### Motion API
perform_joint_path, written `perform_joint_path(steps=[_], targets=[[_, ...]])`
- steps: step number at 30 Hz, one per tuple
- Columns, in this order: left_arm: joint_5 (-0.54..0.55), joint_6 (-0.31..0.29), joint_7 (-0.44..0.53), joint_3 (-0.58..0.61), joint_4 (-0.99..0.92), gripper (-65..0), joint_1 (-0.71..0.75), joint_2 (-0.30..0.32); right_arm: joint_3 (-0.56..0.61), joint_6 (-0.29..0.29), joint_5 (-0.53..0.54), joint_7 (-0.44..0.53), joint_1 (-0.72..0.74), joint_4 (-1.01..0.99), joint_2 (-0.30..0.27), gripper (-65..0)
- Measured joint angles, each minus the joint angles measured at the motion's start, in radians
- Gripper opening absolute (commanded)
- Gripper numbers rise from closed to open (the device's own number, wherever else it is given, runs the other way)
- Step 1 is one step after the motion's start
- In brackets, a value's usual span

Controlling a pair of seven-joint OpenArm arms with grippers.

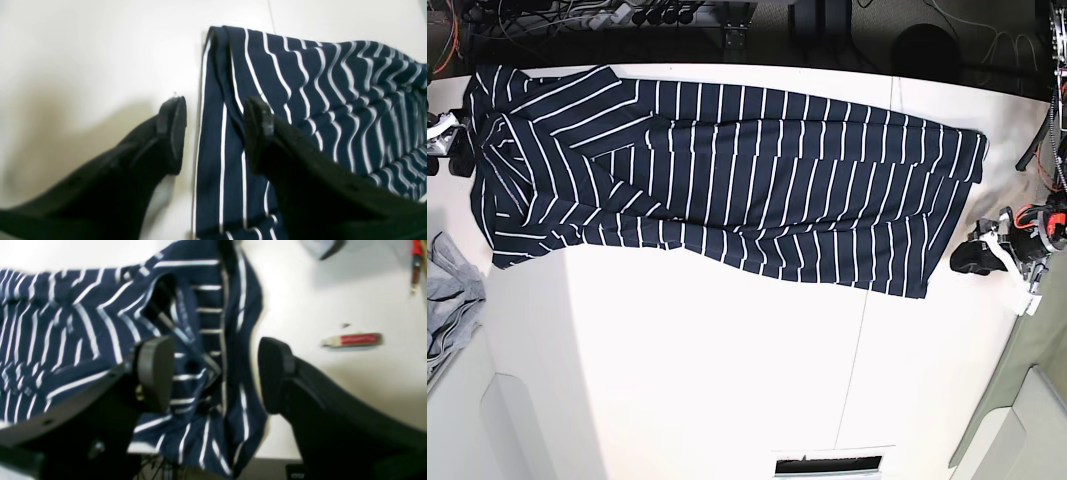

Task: Layout the t-shirt on the table in an organized manner, then fold the t-shirt properly
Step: 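Fold the grasped side edge over the shirt with both grippers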

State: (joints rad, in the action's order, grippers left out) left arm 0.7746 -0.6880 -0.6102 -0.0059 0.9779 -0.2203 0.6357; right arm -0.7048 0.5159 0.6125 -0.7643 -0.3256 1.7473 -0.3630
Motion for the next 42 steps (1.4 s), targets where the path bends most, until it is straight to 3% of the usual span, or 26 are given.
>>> perform_joint_path(steps=[5, 9, 16, 24, 33, 35, 37, 38, 40, 42], targets=[[-0.137, 0.022, 0.116, 0.001, -0.008, -34.7, -0.017, -0.082, 0.0, -0.004, -0.004, 0.009, 0.056, -0.077, 0.0, -26.0], [-0.191, 0.063, 0.126, 0.0, -0.087, -34.7, -0.067, -0.124, -0.002, -0.006, -0.024, 0.024, 0.143, -0.21, 0.0, -26.0], [-0.32, 0.14, 0.227, -0.001, -0.278, -34.7, -0.176, -0.199, -0.002, -0.007, -0.06, 0.049, 0.35, -0.512, 0.0, -26.0], [-0.347, 0.139, 0.243, 0.033, -0.344, -34.7, -0.228, -0.201, 0.009, -0.008, -0.166, 0.143, 0.554, -0.802, -0.004, -25.9], [-0.393, 0.169, 0.312, 0.221, -0.34, -34.7, -0.235, -0.201, 0.215, -0.004, -0.266, 0.291, 0.675, -0.978, -0.003, -26.0], [-0.393, 0.173, 0.316, 0.224, -0.34, -37.6, -0.234, -0.202, 0.264, -0.004, -0.266, 0.294, 0.686, -0.979, -0.004, -26.0], [-0.402, 0.18, 0.316, 0.224, -0.34, -48.2, -0.235, -0.202, 0.313, -0.004, -0.266, 0.294, 0.692, -0.979, -0.006, -26.3], [-0.411, 0.183, 0.316, 0.224, -0.34, -53.6, -0.234, -0.202, 0.336, -0.004, -0.262, 0.297, 0.694, -0.979, -0.006, -27.8], [-0.419, 0.178, 0.319, 0.224, -0.34, -64.9, -0.233, -0.201, 0.375, -0.003, -0.262, 0.3, 0.696, -0.979, -0.005, -38.4], [-0.439, 0.182, 0.323, 0.224, -0.338, -65.0, -0.232, -0.202, 0.398, -0.003, -0.266, 0.298, 0.697, -0.979, -0.003, -55.3]])
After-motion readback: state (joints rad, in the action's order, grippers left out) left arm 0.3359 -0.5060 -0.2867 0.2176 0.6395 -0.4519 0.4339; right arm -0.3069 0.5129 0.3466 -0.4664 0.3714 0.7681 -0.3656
